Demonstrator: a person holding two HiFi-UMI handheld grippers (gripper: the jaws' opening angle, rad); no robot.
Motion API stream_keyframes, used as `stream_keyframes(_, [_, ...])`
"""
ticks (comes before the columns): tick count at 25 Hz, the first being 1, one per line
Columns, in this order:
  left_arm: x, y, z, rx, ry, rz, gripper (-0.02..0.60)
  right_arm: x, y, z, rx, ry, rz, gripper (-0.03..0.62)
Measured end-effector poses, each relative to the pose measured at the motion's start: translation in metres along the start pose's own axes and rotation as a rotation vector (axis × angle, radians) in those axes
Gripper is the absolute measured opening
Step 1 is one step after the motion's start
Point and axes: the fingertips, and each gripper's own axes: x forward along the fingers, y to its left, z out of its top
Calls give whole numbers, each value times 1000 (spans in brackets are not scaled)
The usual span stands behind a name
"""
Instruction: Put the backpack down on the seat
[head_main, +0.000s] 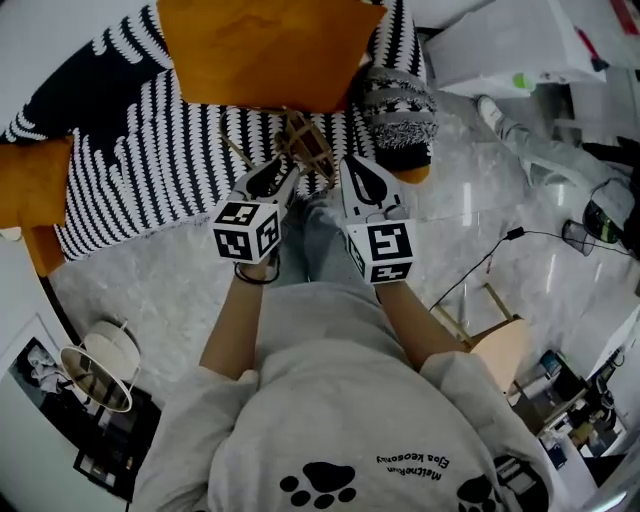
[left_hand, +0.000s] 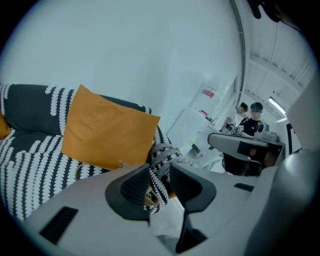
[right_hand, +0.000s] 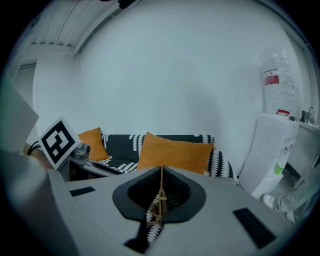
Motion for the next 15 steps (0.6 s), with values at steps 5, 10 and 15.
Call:
stream_keyframes(5, [-24,-19,31,66,-60,9,67,-18,2,27,-17,-34,-16,38])
stream_keyframes(10, [-47,-43,63,99,-124,28,28,-37,-1,53,-50,-72,-20,38])
stream_keyframes(15, [-68,-63,91,151,-199,23,20,-54,3,81,-68,-126,-13,38])
